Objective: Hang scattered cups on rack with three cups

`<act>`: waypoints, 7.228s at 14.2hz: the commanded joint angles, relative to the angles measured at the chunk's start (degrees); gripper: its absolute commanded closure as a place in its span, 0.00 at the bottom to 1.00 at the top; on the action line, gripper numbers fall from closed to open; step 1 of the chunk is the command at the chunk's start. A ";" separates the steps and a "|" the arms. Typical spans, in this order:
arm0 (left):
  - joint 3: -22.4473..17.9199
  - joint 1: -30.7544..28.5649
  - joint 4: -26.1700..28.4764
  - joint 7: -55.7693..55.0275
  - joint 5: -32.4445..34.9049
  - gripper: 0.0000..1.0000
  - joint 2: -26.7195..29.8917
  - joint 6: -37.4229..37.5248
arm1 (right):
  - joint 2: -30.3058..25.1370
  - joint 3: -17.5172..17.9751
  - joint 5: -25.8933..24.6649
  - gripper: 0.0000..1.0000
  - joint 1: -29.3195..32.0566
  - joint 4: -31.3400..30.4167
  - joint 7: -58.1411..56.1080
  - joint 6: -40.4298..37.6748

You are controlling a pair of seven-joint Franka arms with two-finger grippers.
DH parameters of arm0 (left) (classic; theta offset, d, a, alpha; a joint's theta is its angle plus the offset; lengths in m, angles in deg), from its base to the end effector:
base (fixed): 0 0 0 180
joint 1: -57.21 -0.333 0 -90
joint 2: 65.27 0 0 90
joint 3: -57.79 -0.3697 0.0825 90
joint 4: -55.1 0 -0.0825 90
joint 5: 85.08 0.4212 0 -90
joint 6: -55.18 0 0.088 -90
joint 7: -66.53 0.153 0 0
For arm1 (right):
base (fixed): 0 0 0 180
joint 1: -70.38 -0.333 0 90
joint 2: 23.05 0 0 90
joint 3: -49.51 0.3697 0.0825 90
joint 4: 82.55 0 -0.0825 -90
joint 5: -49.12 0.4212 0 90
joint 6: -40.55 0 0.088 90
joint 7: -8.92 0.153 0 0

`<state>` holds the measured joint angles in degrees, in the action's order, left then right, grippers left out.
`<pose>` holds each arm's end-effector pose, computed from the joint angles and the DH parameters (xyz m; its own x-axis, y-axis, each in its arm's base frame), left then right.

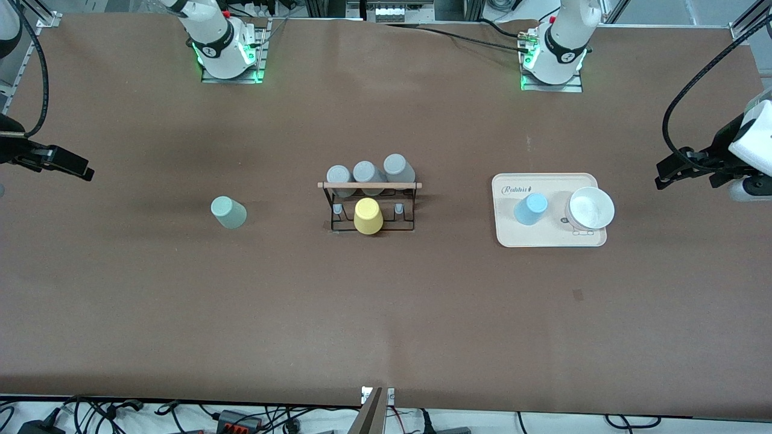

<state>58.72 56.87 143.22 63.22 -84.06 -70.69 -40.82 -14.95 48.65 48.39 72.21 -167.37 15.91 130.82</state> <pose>0.6370 -0.0036 0.6005 0.9980 0.0457 0.0438 0.0464 -0.9988 -0.0137 0.6387 -0.0313 0.5914 0.9848 -0.1680 -0.0441 -0.1672 -0.9857 0.0204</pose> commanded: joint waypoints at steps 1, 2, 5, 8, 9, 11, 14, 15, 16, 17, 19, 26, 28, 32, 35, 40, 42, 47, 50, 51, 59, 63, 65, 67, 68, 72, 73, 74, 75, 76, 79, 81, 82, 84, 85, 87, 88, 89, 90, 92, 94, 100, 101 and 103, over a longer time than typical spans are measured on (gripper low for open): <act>0.56 -0.54 1.35 0.41 -0.41 0.00 1.47 -0.15 | 0.08 -0.28 0.98 0.00 -0.33 0.18 -0.75 -0.01; 0.47 -0.54 1.35 0.41 -0.41 0.00 1.47 -0.15 | 0.17 -0.28 0.90 0.00 -0.24 0.26 -1.19 -0.01; 0.47 -0.54 1.35 0.41 -0.41 0.00 1.47 -0.15 | -0.01 -0.19 0.72 0.00 -0.51 0.26 -0.75 -0.01; 0.47 -0.46 0.83 -0.29 -0.41 0.00 0.86 0.20 | -0.36 -0.19 0.63 0.00 -0.51 0.18 -0.84 -0.97; 0.56 -0.45 0.56 -0.29 -0.58 0.00 0.60 0.11 | -0.36 -0.19 0.37 0.00 -0.51 0.09 -0.75 -1.84; 0.56 0.42 0.47 -0.03 -0.58 0.00 -1.07 0.11 | -0.36 -0.10 0.28 0.00 -0.60 -0.26 -0.84 -1.94; 0.74 1.83 -0.05 0.49 -0.14 0.00 -5.46 0.02 | -0.27 -0.02 0.28 0.00 -0.68 -0.53 -1.54 -2.90; 0.74 2.09 0.29 0.58 -0.14 0.00 -6.34 0.46 | 0.08 0.07 0.28 0.00 -0.68 -0.53 -1.54 -3.69; 0.74 2.01 0.30 0.58 -0.40 0.00 -7.91 0.55 | 0.25 0.07 0.28 0.00 -0.60 -0.61 -1.63 -3.96; 0.74 2.18 0.30 0.67 -0.32 0.00 -9.06 0.73 | 0.52 0.07 0.28 0.00 -0.60 -1.40 -1.63 -4.22; 0.82 3.67 0.21 1.98 -0.58 0.00 -12.40 0.55 | 0.52 0.07 0.28 0.00 -0.77 -2.98 -0.67 -5.53; 2.40 4.82 8.89 1.46 -3.57 0.00 -17.86 -9.97 | -0.01 0.25 0.37 0.00 -1.91 -4.39 -0.66 -8.45; 3.20 4.91 13.54 1.46 -3.57 0.00 -18.04 -15.24 | 0.08 0.25 0.37 0.00 -2.00 -4.39 -0.66 -8.01; 5.39 5.08 19.71 1.20 -3.57 0.00 -18.13 -21.24 | -2.45 0.25 0.28 0.00 -1.91 -8.15 -0.66 -3.20; 5.75 4.99 22.52 1.20 -3.57 0.00 -17.60 -21.33 | -4.14 0.16 0.28 0.00 -1.74 -10.90 -0.66 0.60; 6.10 4.47 24.02 1.20 -3.57 0.00 -17.95 -21.51 | -4.05 0.25 0.37 0.00 -1.91 -10.81 -0.66 1.40; 6.10 4.55 26.73 1.20 -3.57 0.00 -18.13 -25.27 | -4.05 0.25 0.37 0.00 -1.91 -10.90 -0.66 1.22; 6.54 4.91 27.72 1.11 -4.97 0.00 -18.65 -26.87 | -4.05 0.25 0.46 0.00 -1.91 -10.99 -0.66 1.22; 6.54 4.99 27.63 -0.28 -6.03 0.00 -19.00 -27.05 | -3.96 0.25 0.54 0.00 -1.91 -10.99 -0.66 1.14; 6.54 4.99 27.54 -1.95 -6.03 0.00 -19.35 -27.05 | -3.96 0.25 0.55 0.00 -1.91 -10.99 -0.75 0.87; 6.36 4.99 27.01 -3.55 -5.15 0.09 -20.50 -27.05 | -3.96 0.16 0.72 0.00 -1.74 -11.07 -0.66 0.26; 6.36 4.73 25.97 -4.16 -5.15 0.49 -20.41 -26.61 | -3.96 0.16 0.81 0.00 -1.74 -11.16 -0.66 -0.36; 6.27 4.56 24.04 -4.78 -5.15 0.63 -20.06 -25.30 | -3.96 0.16 0.81 0.00 -1.74 -11.16 -0.66 -0.53; 6.19 4.47 20.71 -4.78 -5.15 0.68 -19.88 -22.06 | -3.96 0.16 0.81 0.00 -1.74 -11.25 -0.66 -0.53; 6.19 4.47 18.08 -5.13 -5.15 0.68 -19.88 -19.51 | -3.96 0.16 0.81 0.00 -1.74 -11.34 -0.66 -0.45; 6.45 6.56 2.97 -9.25 -5.07 0.69 -20.58 -7.38 | -4.66 0.25 0.99 0.00 -2.00 -13.71 -0.84 0.87; 6.54 7.71 0.41 -9.43 -5.15 0.69 -21.28 -6.75 | -4.67 0.25 0.99 0.00 -1.91 -13.71 -0.84 1.31; 6.54 8.59 -1.27 -9.52 -5.24 0.69 -21.64 -6.74 | -4.75 0.16 0.99 0.00 -1.74 -14.23 -1.01 1.57; 6.54 9.47 -2.59 -9.70 -5.76 0.69 -21.90 -6.74 | -5.01 0.16 0.99 0.00 -1.74 -14.67 -1.02 1.66; 6.54 10.26 -4.17 -9.70 -5.86 0.69 -22.43 -6.74 | -5.37 0.07 0.99 0.00 -1.74 -15.46 -1.10 1.84; 6.54 15.17 -7.96 -11.18 -5.95 0.69 -23.31 -6.66 | -6.51 0.16 0.81 0.00 -1.91 -19.15 -1.72 5.34; 6.45 18.69 -8.49 -15.04 -5.59 0.69 -23.57 -6.39 | -7.04 0.25 0.81 0.00 -2.52 -22.39 -1.63 9.99; 6.36 20.53 -8.67 -16.54 -5.51 0.69 -23.66 -6.31 | -7.30 0.25 0.81 0.00 -2.96 -24.59 -1.63 12.88; 6.10 22.92 -10.50 -19.87 -5.59 0.69 -24.27 -5.96 | -8.00 0.34 0.81 0.00 -3.41 -29.42 -1.63 19.65; 6.45 23.01 -12.60 -21.63 -5.94 0.69 -25.67 -5.00 | -8.01 0.51 0.81 0.00 -4.19 -31.44 -1.63 23.25; 6.54 24.41 -18.13 -24.19 -6.12 0.69 -28.83 -2.63 | -7.92 0.60 0.81 0.00 -6.21 -36.28 -1.72 31.85; 6.54 25.38 -20.08 -25.85 -6.12 0.69 -30.07 -2.09 | -7.31 0.60 0.81 0.00 -7.00 -38.13 -1.81 35.64; 6.54 26.60 -21.05 -28.48 -6.12 0.69 -31.12 -2.09 | -5.91 0.60 0.64 0.00 -7.53 -39.10 -2.85 38.03; 6.54 27.40 -21.67 -30.42 -6.12 0.69 -31.83 -2.09 | -4.94 0.60 0.63 0.00 -7.71 -40.42 -4.69 41.62; 6.54 27.85 -23.43 -32.63 -6.21 0.69 -33.24 -2.09 | -3.44 0.69 0.63 0.00 -8.85 -42.18 -5.76 46.21; 6.63 27.93 -24.48 -33.69 -8.30 0.69 -33.94 -2.17 | -0.90 0.69 0.55 0.00 -9.64 -42.19 -5.85 47.80; 6.54 31.00 -24.84 -33.69 -10.51 0.69 -35.70 -2.61 | 3.94 0.69 0.63 0.00 -10.79 -42.63 -5.85 52.20; 6.54 31.88 -24.84 -33.69 -10.60 0.69 -36.23 -3.31 | 4.64 0.69 0.63 0.00 -10.79 -42.63 -5.85 52.29; 6.45 32.50 -24.75 -33.43 -10.51 0.69 -36.76 -3.67 | 5.70 0.69 0.72 0.00 -10.79 -42.63 -4.54 52.20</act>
<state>65.64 88.46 121.03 29.90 -93.81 -105.66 -44.98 -9.84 49.54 48.51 61.70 -209.58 11.19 182.01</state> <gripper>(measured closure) 0.330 0.000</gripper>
